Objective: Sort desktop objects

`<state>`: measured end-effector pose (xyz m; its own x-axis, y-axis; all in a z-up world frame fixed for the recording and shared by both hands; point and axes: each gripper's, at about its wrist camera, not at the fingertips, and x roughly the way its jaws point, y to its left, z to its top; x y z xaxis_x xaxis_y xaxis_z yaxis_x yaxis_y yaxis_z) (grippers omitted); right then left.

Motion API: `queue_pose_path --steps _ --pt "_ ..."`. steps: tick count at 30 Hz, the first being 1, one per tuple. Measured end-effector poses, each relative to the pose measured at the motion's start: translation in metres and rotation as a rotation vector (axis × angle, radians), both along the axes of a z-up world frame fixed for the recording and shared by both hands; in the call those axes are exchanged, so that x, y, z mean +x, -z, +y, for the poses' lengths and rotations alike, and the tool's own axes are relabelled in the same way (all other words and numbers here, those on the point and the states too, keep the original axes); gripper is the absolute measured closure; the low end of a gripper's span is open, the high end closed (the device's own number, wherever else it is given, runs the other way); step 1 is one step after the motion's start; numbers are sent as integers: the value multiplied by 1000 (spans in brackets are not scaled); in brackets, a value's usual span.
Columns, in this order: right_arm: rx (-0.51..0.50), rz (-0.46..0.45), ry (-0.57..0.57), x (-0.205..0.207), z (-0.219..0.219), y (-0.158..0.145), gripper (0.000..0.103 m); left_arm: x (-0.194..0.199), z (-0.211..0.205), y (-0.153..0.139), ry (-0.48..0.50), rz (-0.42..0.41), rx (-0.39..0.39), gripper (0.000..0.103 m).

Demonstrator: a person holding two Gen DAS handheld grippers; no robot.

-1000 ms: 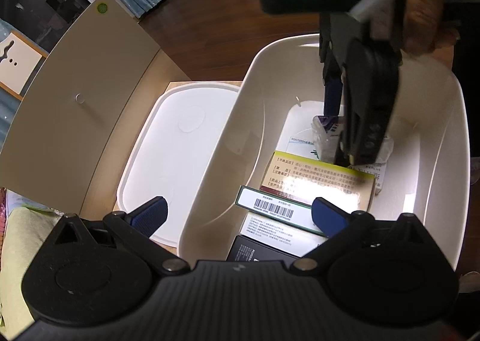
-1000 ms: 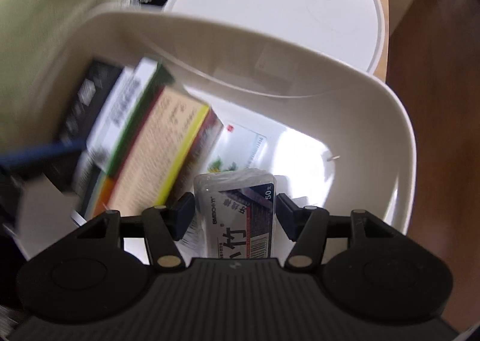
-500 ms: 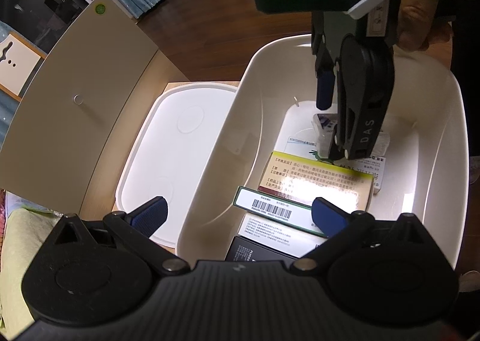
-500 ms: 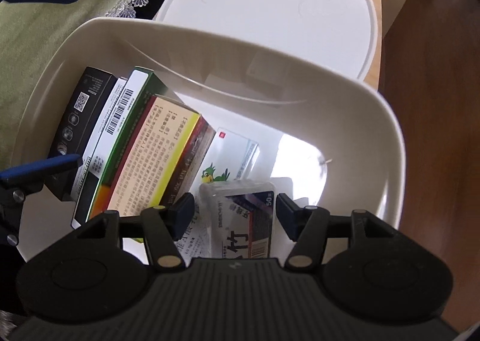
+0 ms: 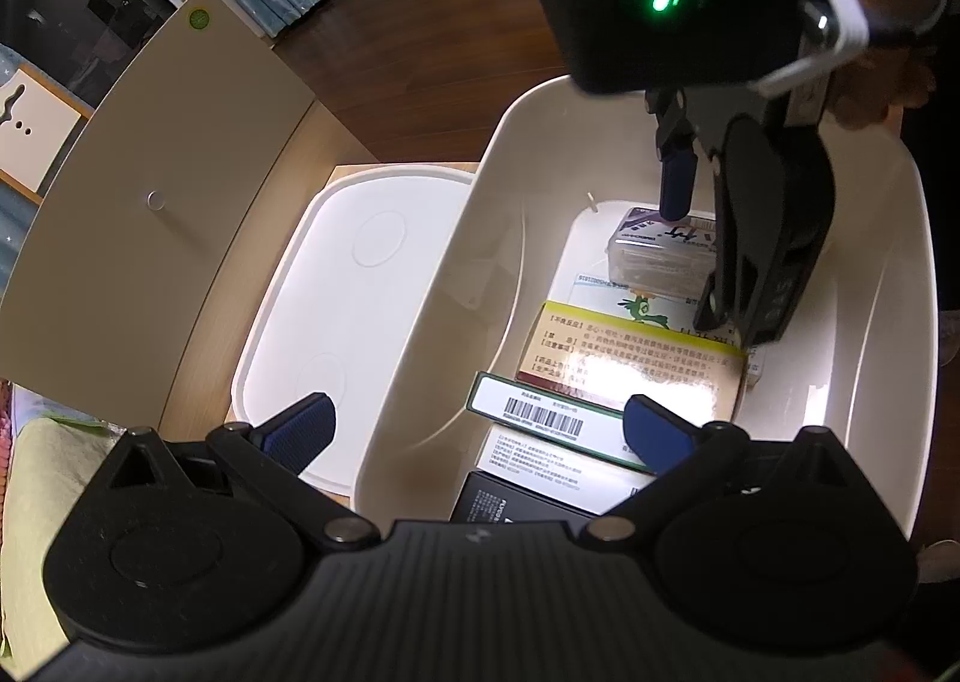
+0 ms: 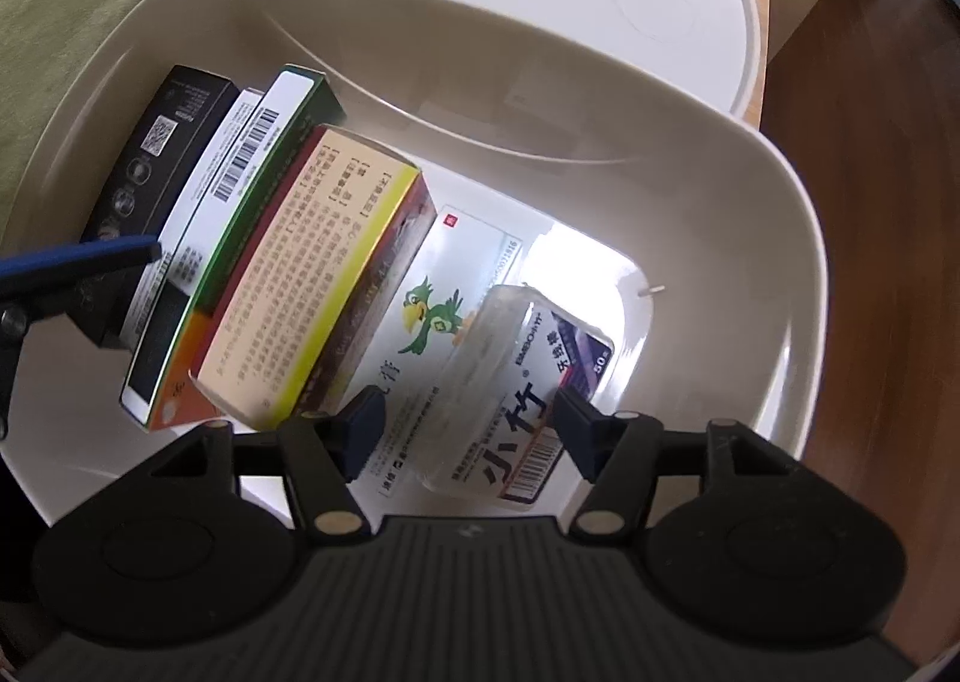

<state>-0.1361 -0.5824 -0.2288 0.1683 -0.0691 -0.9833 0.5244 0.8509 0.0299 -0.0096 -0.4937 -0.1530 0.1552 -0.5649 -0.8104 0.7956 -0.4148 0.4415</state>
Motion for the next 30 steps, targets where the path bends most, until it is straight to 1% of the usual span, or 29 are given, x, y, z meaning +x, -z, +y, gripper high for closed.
queue_pose_path --steps 2,7,10,14,19,20,21,23,25,28,30 --pt "-4 16 4 6 1 4 35 0 0 0 2 0 -1 0" --pt "-60 80 -36 19 10 15 23 1 0 0 -4 1 -2 0" --pt "-63 81 -47 22 10 16 21 1 0 0 -5 2 -4 0" --pt "-41 53 -54 21 7 14 19 0 0 -1 -2 0 -5 0" --pt "-13 13 -43 19 0 7 24 -1 -1 -1 -5 1 -6 0" --pt "-15 13 -43 19 -1 6 27 -1 0 -1 -6 1 -6 0" --pt "-27 18 -49 19 -1 6 32 -2 0 -1 -5 1 -6 0" --pt "-95 52 -88 22 4 4 44 -1 0 -2 -6 0 -6 0" --pt "-164 83 -138 24 12 3 44 0 0 -2 -8 1 -7 0" --pt "-219 112 -192 27 20 2 44 2 1 -2 -12 3 -9 0" --pt "-246 139 -213 26 22 1 47 2 1 -2 -12 1 -9 0"
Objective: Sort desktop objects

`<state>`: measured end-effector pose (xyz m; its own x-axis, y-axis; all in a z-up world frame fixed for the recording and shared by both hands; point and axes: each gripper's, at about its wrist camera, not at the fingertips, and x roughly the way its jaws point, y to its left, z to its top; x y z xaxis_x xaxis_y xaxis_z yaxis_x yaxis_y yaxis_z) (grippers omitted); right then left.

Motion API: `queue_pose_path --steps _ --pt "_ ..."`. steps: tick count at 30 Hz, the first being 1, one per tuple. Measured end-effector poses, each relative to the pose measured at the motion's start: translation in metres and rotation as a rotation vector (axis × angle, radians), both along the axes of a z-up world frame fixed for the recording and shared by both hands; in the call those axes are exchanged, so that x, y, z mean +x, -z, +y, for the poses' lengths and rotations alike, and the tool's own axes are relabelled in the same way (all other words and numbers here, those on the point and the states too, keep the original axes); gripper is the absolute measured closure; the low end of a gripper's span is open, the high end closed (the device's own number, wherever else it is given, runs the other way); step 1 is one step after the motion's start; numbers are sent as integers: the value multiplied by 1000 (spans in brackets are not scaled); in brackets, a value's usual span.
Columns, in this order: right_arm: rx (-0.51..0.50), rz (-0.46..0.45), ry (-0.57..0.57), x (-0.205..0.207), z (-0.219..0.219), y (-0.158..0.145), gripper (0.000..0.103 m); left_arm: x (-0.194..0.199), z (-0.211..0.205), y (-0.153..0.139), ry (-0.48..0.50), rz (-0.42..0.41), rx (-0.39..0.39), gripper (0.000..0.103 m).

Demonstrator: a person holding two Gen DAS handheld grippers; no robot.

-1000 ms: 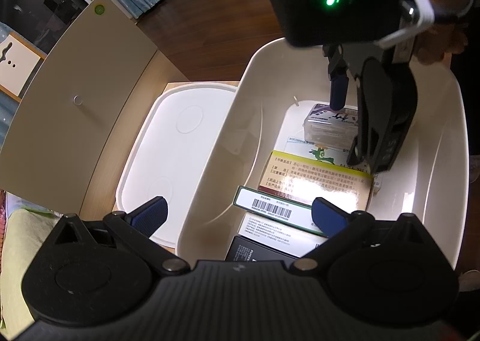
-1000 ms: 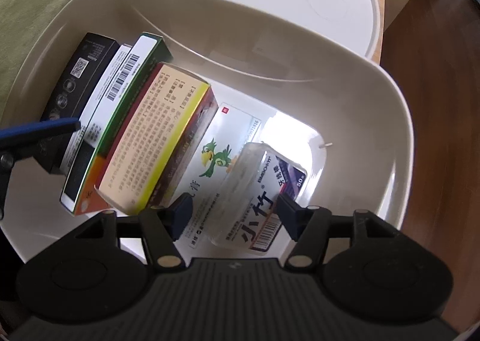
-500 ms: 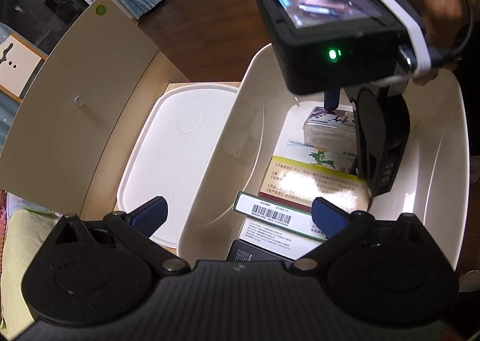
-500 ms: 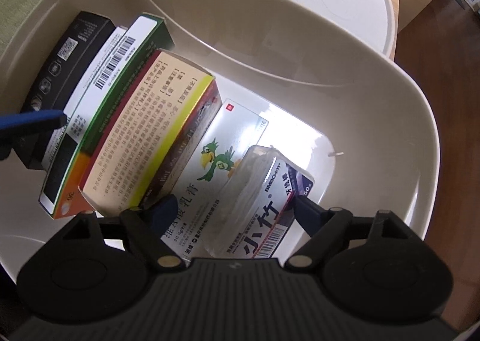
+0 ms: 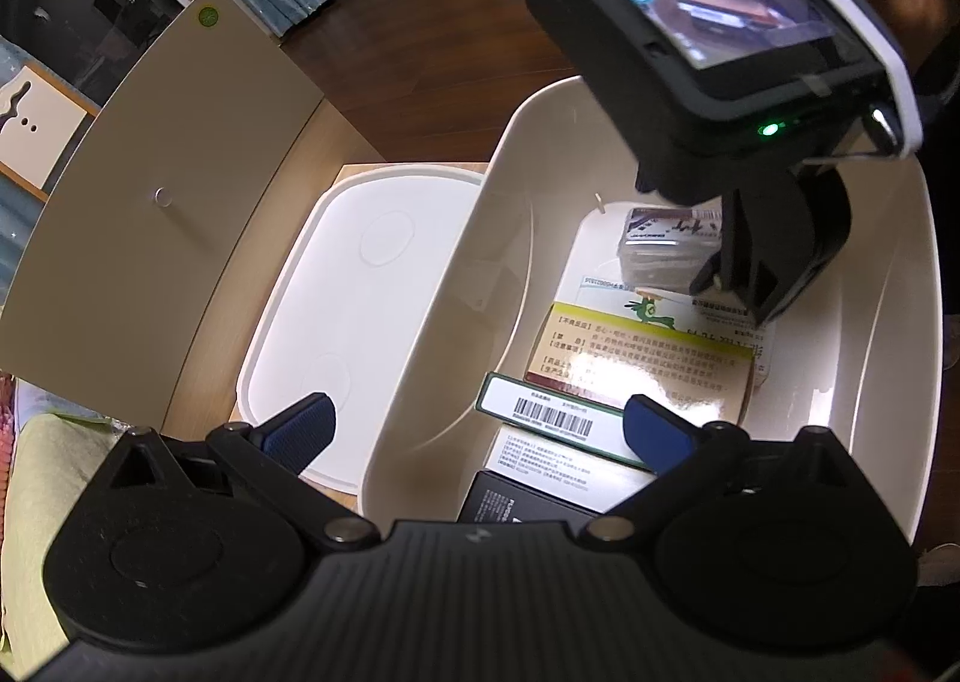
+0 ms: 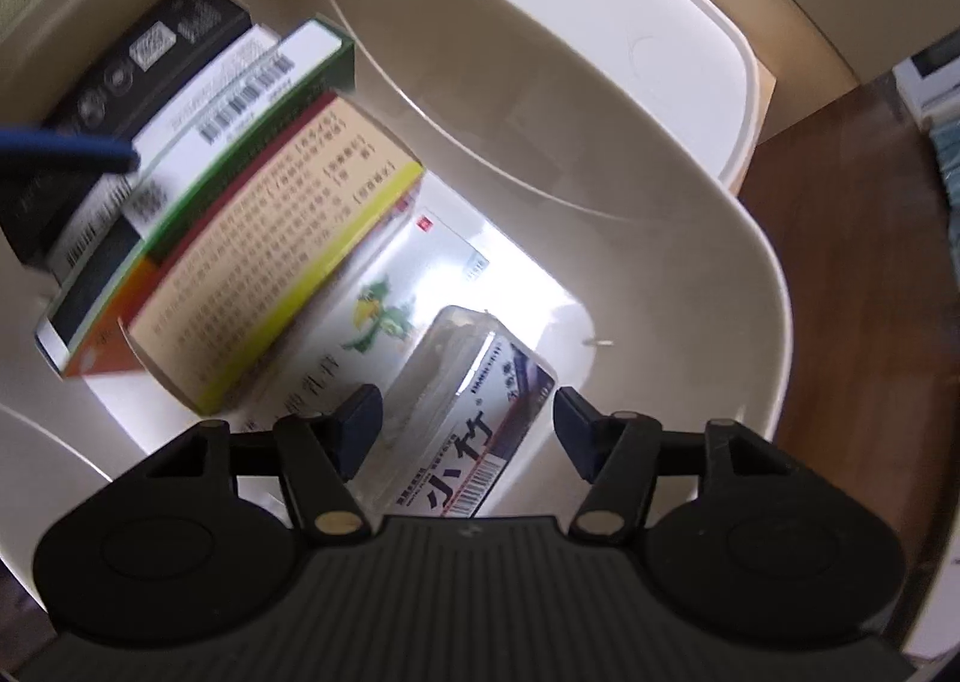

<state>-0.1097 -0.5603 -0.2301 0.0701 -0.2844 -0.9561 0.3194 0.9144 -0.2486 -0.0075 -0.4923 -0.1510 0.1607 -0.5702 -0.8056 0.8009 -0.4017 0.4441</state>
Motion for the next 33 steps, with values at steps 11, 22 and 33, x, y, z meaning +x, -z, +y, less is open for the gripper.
queue_pose_path --steps 11,22,33 --pt "-156 49 -126 -6 18 -9 49 1 1 0 6 -6 0 0" --pt "-311 84 -184 5 27 -6 52 1 4 1 16 -14 8 0" --pt "-304 66 -181 -5 33 -3 54 2 7 2 25 -15 13 0"
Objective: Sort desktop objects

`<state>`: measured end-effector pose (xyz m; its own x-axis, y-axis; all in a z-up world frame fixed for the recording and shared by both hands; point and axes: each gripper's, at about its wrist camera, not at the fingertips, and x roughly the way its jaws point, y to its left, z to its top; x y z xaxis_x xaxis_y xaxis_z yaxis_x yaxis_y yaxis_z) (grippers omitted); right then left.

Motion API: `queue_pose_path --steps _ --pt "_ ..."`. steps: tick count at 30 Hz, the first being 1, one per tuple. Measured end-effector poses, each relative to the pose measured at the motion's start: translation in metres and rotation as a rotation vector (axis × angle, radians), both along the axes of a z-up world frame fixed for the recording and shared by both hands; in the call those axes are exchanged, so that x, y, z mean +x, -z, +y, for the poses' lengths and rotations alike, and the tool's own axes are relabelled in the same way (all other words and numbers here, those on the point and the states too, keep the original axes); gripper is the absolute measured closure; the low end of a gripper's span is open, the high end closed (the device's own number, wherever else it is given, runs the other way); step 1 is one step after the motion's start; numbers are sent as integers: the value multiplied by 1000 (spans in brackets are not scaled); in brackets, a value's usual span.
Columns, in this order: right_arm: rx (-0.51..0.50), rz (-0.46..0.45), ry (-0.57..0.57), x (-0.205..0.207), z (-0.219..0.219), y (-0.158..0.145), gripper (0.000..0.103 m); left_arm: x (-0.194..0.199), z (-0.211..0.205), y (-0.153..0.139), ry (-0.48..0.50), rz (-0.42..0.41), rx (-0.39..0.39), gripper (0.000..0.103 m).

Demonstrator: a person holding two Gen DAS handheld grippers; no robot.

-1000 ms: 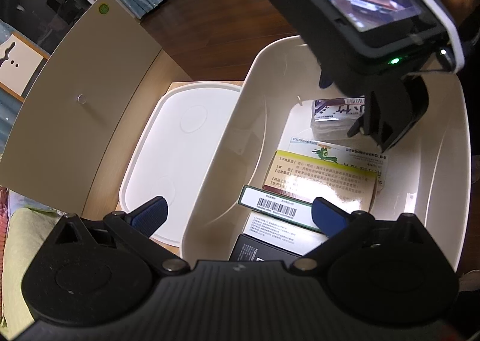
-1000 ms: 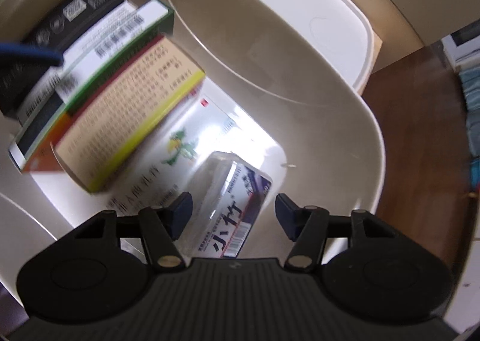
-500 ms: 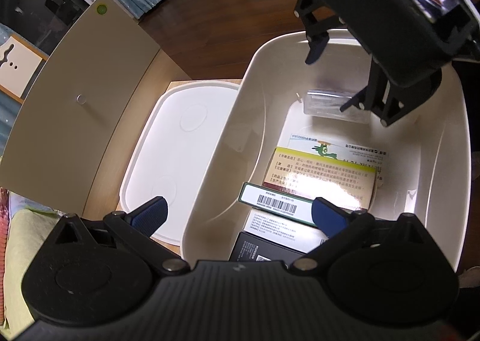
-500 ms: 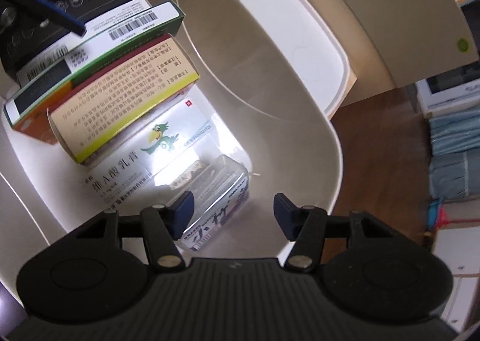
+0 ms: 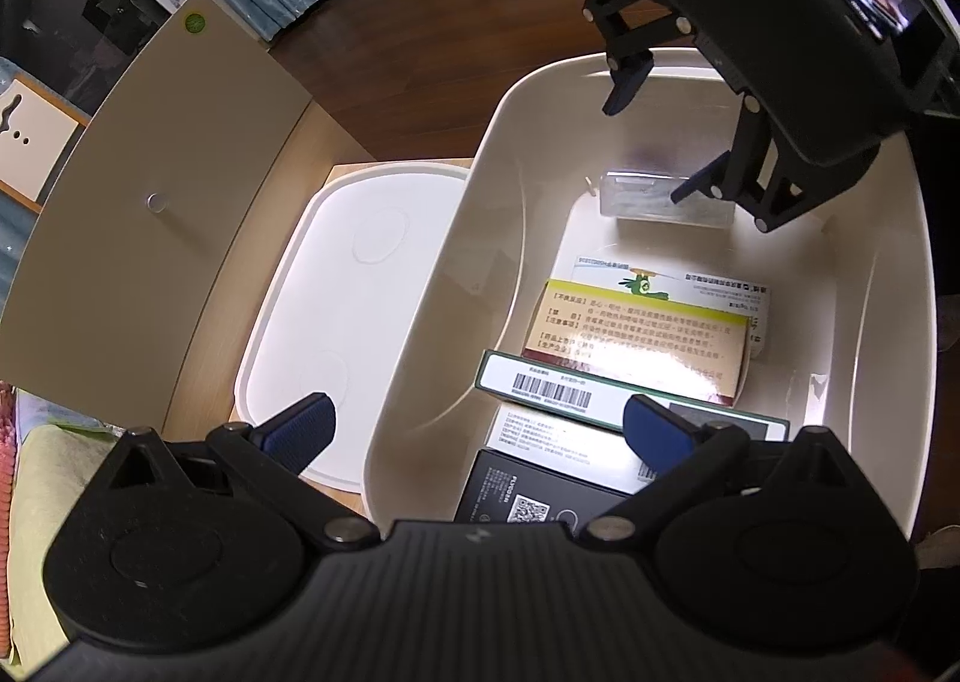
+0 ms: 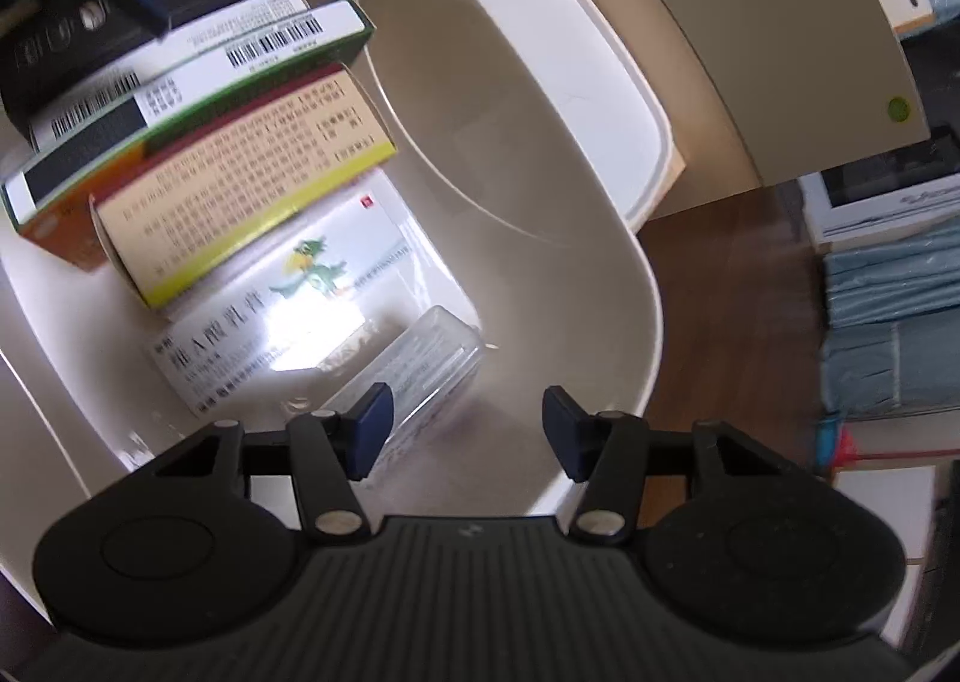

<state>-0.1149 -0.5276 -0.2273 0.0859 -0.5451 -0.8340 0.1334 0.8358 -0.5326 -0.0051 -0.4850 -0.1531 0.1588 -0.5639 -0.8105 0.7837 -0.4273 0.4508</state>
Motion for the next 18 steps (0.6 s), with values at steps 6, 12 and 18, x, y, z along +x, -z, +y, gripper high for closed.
queue_pose_path --steps 6,12,18 --pt "68 -51 31 -5 -7 -5 56 -1 -1 1 0 -1 2 0" --pt "134 -80 55 -7 -5 -10 56 -1 -2 1 1 -1 4 0" --pt "279 -198 178 -13 -25 -22 56 -2 -2 2 0 6 0 0"
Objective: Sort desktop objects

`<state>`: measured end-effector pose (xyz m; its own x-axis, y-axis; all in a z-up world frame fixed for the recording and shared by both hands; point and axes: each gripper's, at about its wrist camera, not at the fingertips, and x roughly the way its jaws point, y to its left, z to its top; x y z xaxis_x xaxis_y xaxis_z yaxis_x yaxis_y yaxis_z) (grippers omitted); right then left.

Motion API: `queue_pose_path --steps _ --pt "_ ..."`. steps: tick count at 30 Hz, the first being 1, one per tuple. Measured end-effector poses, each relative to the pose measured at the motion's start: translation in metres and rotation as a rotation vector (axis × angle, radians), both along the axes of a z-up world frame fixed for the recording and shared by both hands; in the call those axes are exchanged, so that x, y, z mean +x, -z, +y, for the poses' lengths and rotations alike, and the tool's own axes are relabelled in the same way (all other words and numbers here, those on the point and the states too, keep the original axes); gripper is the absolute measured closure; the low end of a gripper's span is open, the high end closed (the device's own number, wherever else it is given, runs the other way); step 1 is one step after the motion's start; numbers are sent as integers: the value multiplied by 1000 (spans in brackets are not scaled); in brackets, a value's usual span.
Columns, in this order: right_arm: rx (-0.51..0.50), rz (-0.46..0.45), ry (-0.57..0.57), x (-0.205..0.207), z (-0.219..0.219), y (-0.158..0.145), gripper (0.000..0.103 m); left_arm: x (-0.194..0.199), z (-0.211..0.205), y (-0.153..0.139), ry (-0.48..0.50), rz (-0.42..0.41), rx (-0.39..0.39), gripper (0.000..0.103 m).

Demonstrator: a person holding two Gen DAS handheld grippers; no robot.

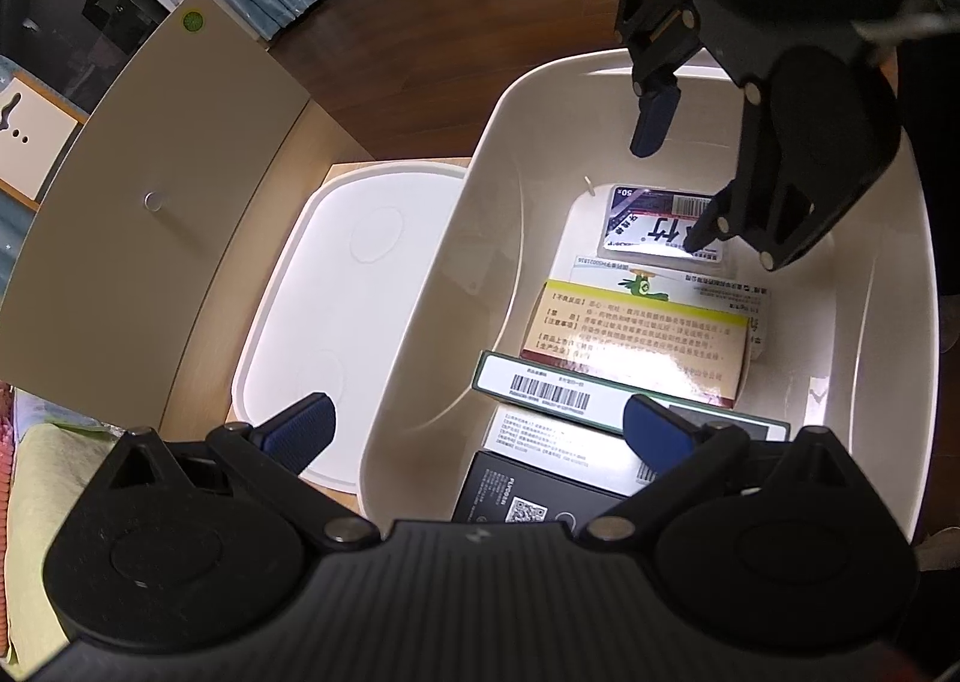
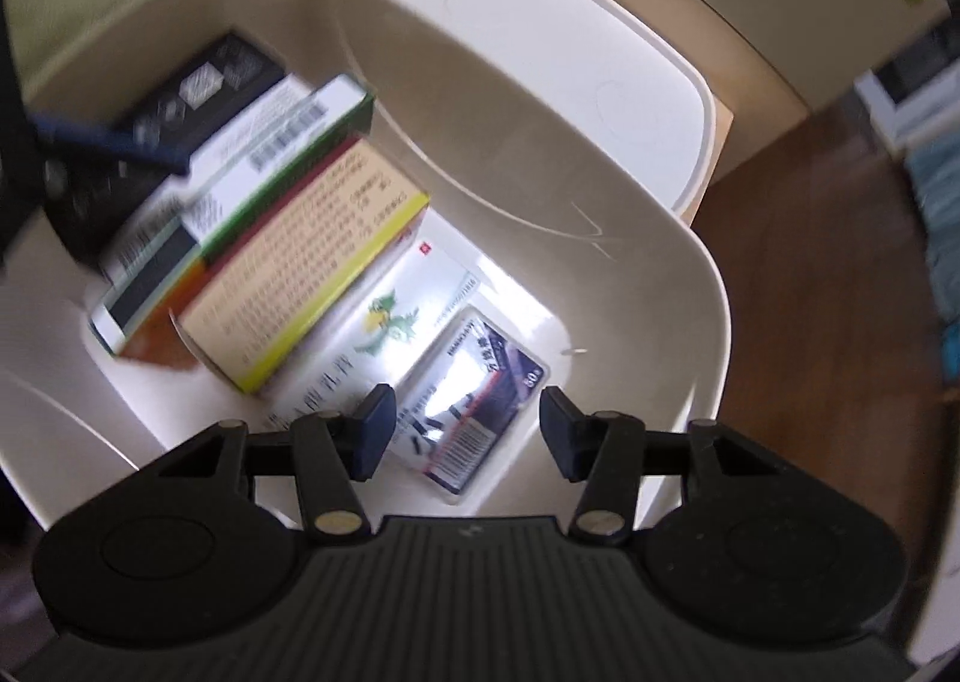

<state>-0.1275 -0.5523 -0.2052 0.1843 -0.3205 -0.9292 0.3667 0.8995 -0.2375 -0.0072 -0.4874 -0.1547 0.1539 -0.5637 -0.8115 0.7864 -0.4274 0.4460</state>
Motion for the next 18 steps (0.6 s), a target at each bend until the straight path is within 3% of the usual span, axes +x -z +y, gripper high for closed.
queue_pose_path --steps 5,18 --pt "62 -96 98 -10 -10 -13 55 -1 0 0 2 7 6 0" --pt "187 -155 184 -22 -12 -24 50 2 -2 3 -14 18 25 0"
